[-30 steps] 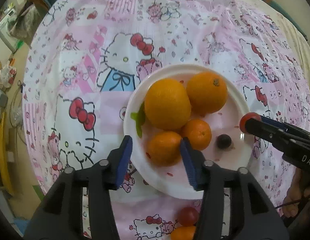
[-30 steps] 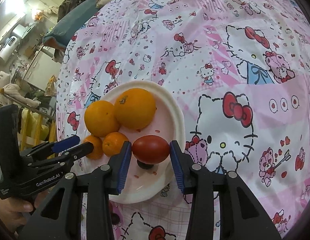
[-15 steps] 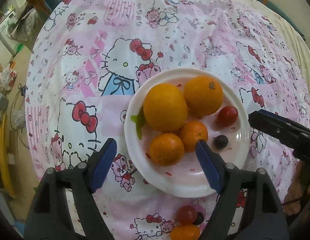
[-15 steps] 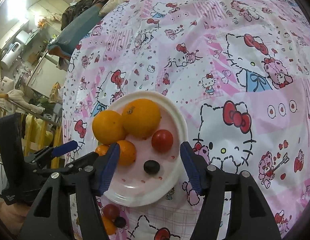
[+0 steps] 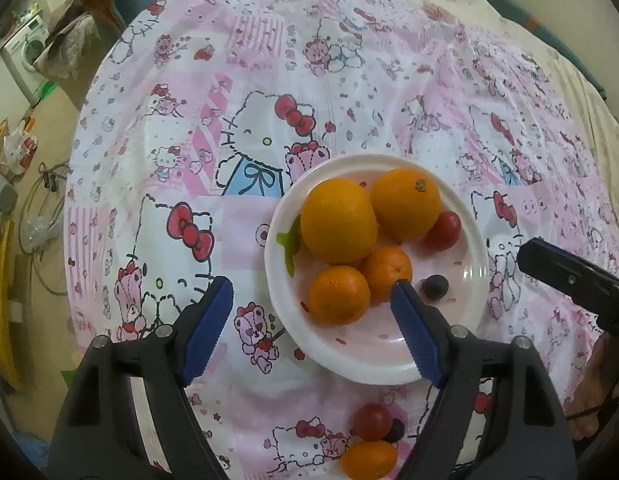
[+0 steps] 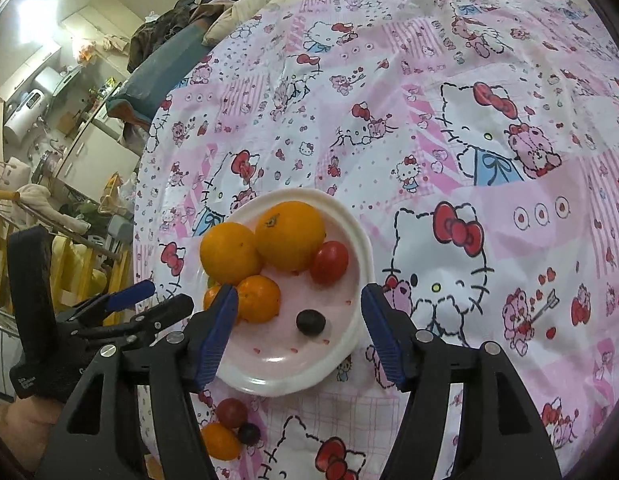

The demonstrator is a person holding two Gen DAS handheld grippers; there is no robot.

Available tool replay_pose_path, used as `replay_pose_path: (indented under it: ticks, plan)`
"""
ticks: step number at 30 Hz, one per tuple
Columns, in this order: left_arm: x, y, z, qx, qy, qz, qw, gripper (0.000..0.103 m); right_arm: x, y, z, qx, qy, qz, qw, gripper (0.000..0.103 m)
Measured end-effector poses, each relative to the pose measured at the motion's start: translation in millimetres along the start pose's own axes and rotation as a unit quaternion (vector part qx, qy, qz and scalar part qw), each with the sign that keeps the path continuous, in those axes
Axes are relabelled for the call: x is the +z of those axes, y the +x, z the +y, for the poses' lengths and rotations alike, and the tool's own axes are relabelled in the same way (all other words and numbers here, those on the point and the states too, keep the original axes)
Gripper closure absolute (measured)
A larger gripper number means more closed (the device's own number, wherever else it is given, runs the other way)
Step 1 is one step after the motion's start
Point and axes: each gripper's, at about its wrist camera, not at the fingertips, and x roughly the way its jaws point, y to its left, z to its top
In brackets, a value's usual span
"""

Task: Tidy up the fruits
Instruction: 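Withdraw both open tools toward the remaining fruit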

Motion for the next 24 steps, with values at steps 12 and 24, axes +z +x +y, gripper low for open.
replay_pose_path:
  ticks: [12, 24]
  plan:
    - [-17.8, -19.3, 1.1, 0.005, 0.02, -0.01, 0.9997, 0.025, -16.0, -36.1, 10.0, -0.003, -0.001, -0.021, 1.0, 0.036]
    - [-47.3, -45.7, 6.4, 0.003, 0.015, -0.021, 0.9997, 0.025, -39.1, -53.3, 15.3, 0.009, 0.011, -0.028, 1.0, 0.036]
